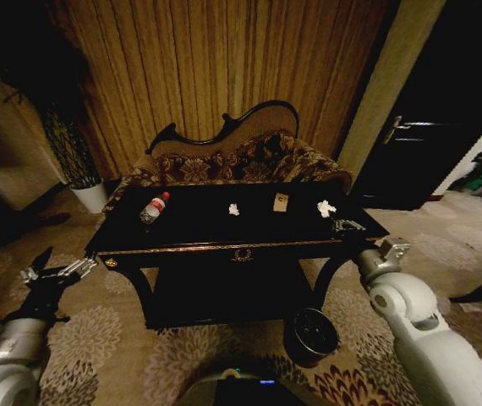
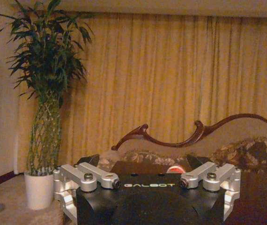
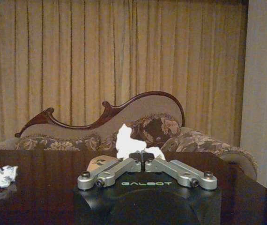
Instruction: Move to the front of the table and place the trash on the table into the trash bin.
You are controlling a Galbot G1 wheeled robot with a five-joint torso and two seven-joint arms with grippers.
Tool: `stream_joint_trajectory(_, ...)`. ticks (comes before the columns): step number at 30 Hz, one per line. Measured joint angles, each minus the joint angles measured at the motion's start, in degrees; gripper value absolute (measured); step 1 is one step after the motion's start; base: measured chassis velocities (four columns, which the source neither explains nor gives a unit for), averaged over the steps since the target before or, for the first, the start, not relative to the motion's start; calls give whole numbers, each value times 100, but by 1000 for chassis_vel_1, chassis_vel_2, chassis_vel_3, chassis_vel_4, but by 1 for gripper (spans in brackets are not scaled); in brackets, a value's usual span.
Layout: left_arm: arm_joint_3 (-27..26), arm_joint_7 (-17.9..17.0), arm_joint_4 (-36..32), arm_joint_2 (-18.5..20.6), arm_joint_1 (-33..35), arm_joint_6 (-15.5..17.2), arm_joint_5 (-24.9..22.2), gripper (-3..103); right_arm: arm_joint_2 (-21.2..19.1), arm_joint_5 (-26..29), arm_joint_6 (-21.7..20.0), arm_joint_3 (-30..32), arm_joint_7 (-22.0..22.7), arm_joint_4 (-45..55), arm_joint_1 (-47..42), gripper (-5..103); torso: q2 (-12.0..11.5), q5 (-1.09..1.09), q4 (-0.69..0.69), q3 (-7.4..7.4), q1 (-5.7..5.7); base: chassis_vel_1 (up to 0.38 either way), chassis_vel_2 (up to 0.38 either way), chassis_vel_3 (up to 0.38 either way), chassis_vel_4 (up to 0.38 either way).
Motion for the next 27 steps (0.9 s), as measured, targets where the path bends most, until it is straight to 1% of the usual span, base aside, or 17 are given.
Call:
stream_joint_trajectory(1,-47,-42,-5,39,-9,94,-34,100,10,-16,21,10,-5,20,-41,0,-1,0,0,0,0,0,0,0,0)
stream_joint_trajectory(7,-220,-55,-7,159,-33,180,-150,100,51,-47,41,11,-8,41,-99,0,0,1,1,0,0,15,-14,-20,16)
stream_joint_trajectory(9,-244,-55,-7,170,-36,186,-169,100,65,-56,49,9,-9,42,-117,0,0,0,-1,0,0,45,-45,-56,43)
stream_joint_trajectory(16,-239,-50,-7,99,2,188,-179,100,93,-102,122,8,-23,37,-202,0,0,0,1,0,0,46,-48,-52,47)
stream_joint_trajectory(23,-211,-30,-7,64,8,183,-174,100,91,-123,150,20,-31,20,-241,0,0,0,0,0,0,54,-54,-39,60)
stream_joint_trajectory(27,-207,62,-7,54,21,167,-188,100,85,42,177,20,-156,50,-293,0,0,1,2,0,1,67,-69,-60,74)
